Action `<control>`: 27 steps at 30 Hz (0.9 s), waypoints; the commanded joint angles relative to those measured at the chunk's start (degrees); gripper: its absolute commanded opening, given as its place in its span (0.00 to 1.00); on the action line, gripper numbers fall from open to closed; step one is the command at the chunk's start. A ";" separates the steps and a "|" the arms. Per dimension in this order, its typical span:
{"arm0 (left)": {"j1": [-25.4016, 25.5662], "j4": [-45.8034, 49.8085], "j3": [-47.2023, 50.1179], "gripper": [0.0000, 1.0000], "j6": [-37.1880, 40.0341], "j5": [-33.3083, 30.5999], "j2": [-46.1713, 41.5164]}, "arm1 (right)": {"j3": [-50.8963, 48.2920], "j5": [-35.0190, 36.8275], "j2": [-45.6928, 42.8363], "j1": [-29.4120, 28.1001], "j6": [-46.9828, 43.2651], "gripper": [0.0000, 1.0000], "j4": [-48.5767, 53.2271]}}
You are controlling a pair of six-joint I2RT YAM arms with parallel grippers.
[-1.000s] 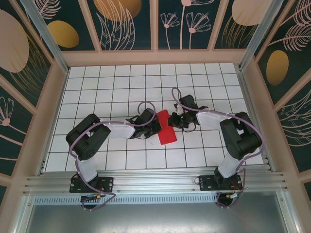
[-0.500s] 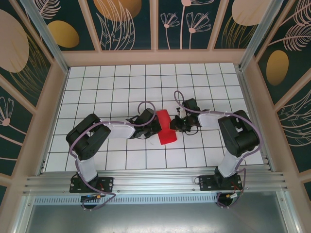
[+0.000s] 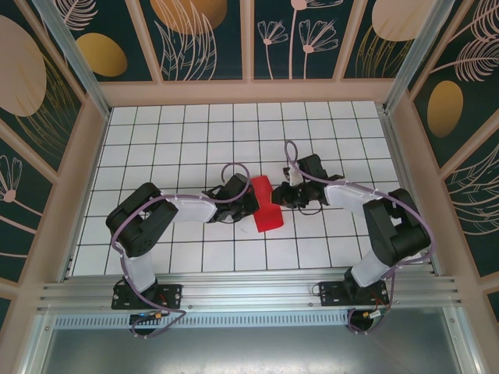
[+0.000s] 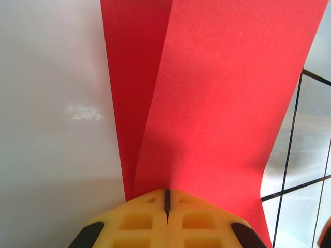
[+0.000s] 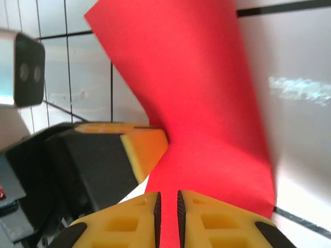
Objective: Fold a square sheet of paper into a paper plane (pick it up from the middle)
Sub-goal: Fold the square sheet of paper in half at the center of the table.
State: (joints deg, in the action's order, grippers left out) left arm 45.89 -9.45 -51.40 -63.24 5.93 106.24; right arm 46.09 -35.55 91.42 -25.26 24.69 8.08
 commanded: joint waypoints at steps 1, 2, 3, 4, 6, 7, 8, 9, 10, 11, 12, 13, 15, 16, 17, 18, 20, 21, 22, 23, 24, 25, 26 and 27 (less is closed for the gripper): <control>0.34 5.15 1.27 0.01 1.15 -1.19 3.72 | -2.79 -2.20 0.87 -0.24 -1.23 0.20 1.95; 0.34 5.21 1.27 0.01 1.19 -1.10 3.70 | -3.24 -1.22 1.33 -0.25 -1.03 0.20 2.13; 0.34 5.15 1.21 0.01 1.19 -1.10 3.67 | -3.70 -0.56 1.82 -0.27 -0.77 0.20 2.06; 0.34 5.06 1.27 0.01 1.15 -1.11 3.72 | -4.33 -0.40 2.29 -0.23 -0.49 0.20 1.72; 0.34 5.06 1.38 0.01 1.19 -1.09 3.65 | -5.17 0.73 3.09 -0.28 0.00 0.20 1.50; 0.32 5.06 1.38 0.01 1.19 -1.17 3.71 | -5.32 1.78 3.51 -0.26 0.03 0.20 1.91; 0.34 5.06 1.36 0.01 1.19 -1.10 3.71 | -5.24 2.60 3.79 -0.21 -0.03 0.20 2.50; 0.34 5.06 1.38 0.01 1.23 -1.10 3.72 | -5.11 3.32 3.99 -0.20 -0.15 0.20 3.05; 0.34 5.06 1.39 0.01 1.28 -1.06 3.77 | -4.82 4.01 3.93 -0.19 -0.23 0.21 3.71; 0.34 5.06 1.24 0.01 1.28 -1.06 3.73 | -4.54 4.41 3.66 -0.23 -0.25 0.21 4.11; 0.34 5.06 1.29 0.01 1.35 -0.97 3.72 | -4.37 4.39 3.22 -0.23 -0.25 0.21 4.43; 0.34 5.15 1.29 0.01 1.37 -1.09 3.60 | -4.11 3.98 2.52 -0.35 -0.25 0.21 4.52; 0.34 5.23 1.43 0.01 1.37 -1.27 3.45 | -3.77 2.65 1.09 -0.62 -0.42 0.21 4.50; 0.34 5.15 1.53 0.01 1.36 -1.28 3.45 | -3.57 1.89 0.43 -0.80 -0.45 0.21 4.49; 0.30 4.99 1.63 0.01 1.37 -1.20 3.43 | -3.55 1.20 -0.09 -1.00 -0.52 0.21 4.45; 0.34 4.92 1.65 0.01 1.36 -1.10 3.54 | -3.70 0.25 -0.56 -1.18 -0.60 0.21 4.17; 0.32 4.92 1.65 0.01 1.37 -0.97 3.71 | -4.65 -1.03 -0.97 -1.45 -0.35 0.21 3.17; 0.34 4.94 1.65 0.01 1.45 -1.01 3.75 | -5.29 -1.23 -0.76 -1.48 -0.18 0.21 2.72; 0.33 4.88 1.57 0.01 1.45 -0.97 3.80 | -6.00 -0.99 -0.31 -1.51 0.12 0.20 2.41; 0.33 4.90 1.65 0.01 1.46 -0.92 3.74 | -6.74 -0.48 0.28 -1.47 0.41 0.20 2.20; 0.34 4.80 1.57 0.01 1.38 -0.91 3.80 | -7.45 -0.19 0.95 -1.47 0.68 0.20 1.86; 0.31 4.79 1.55 0.01 1.37 -0.92 3.80 | -8.12 0.41 1.78 -1.47 1.09 0.20 1.53; 0.27 4.81 1.56 0.01 1.32 -0.90 3.88 | -8.73 1.26 2.48 -1.47 1.39 0.20 1.51; 0.34 4.84 1.44 0.01 1.35 -0.92 3.89 | -9.14 2.12 3.06 -1.46 1.58 0.20 1.59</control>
State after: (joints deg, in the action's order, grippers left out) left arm 45.89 -9.87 -51.40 -63.07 5.96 106.37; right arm 38.89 -34.79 92.53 -26.41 24.99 9.56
